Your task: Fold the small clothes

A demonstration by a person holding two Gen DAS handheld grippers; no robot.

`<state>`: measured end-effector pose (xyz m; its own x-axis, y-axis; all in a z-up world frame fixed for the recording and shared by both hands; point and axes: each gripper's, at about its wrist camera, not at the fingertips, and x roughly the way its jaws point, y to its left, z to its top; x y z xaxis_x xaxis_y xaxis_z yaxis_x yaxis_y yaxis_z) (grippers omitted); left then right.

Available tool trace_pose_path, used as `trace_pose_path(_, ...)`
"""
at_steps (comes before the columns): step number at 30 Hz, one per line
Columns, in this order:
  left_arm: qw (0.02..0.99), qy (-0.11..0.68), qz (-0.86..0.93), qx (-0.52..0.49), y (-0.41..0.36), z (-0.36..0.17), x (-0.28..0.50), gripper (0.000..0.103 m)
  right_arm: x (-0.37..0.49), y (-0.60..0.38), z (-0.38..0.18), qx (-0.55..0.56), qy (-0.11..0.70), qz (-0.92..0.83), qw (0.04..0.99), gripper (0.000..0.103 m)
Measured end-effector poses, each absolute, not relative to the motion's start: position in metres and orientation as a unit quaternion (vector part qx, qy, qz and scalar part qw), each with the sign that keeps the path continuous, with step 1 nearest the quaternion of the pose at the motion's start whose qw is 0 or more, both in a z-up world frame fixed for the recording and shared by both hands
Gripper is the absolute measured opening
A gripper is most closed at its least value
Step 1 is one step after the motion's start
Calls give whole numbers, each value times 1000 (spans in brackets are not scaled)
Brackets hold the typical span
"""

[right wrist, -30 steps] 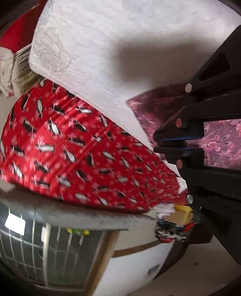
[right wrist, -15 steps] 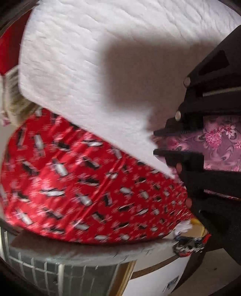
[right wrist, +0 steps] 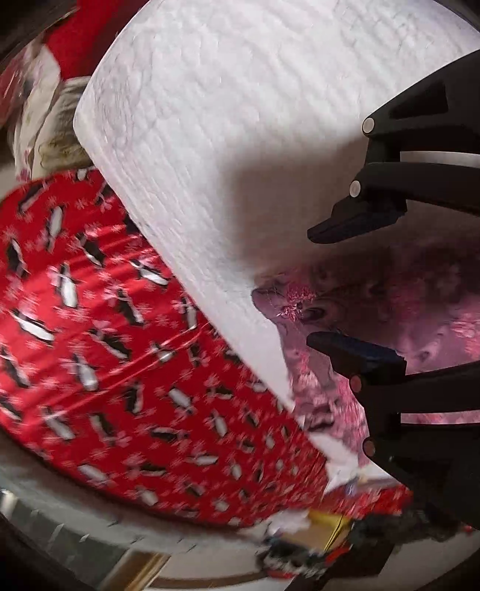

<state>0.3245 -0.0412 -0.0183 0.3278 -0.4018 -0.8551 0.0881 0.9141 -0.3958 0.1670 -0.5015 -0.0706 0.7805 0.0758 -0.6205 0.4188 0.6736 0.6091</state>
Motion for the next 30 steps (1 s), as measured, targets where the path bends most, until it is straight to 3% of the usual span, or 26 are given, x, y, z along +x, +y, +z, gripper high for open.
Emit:
trace_pose_path(1,812,553,-143,-124,-45,-22,322,41,175,-496,-70,373,322,-106,864,46)
trace_pose_path(2,823,542,-136,-104,-50,-23,319,41,179,-491,-68,358,325,-105,869,17)
trace_pose_path(3,832,531,-135,-93,-53,-22,318,41,183,-488,-65,341,328,-103,875,5)
trace_pose_path(8,846,503,-140,-102,-45,-24,327,43,164,-505,-39,356,230,-100,900,4)
trace_pose_path(12,844,505,-144,-109,-41,-32,336,44,175,-524,-89,393,319,-144,850,5)
trace_pose_path(16,843,491,-173,-132,-35,-13,331,44,150,-522,-85,440,273,-130,845,17)
trace_pose_path(17,844,489,-181,-128,-36,-9,330,44,140,-519,-83,453,267,-118,843,25)
trace_pose_path(19,848,495,-168,-88,-45,-8,330,54,121,-508,-84,449,271,-108,845,38)
trace_pose_path(20,849,502,-154,-64,-52,-12,331,54,118,-500,-86,444,282,-108,843,39)
trace_pose_path(22,842,523,-132,-15,-63,-28,332,54,115,-485,-93,438,298,-90,843,34)
trace_pose_path(23,845,520,-125,1,-68,-32,329,54,112,-478,-91,421,301,-81,852,9)
trace_pose_path(27,854,504,-117,50,-78,-28,323,58,94,-466,-66,374,266,-62,886,8)
trace_pose_path(30,852,509,-112,52,-77,-29,324,61,101,-468,-87,370,327,-93,864,9)
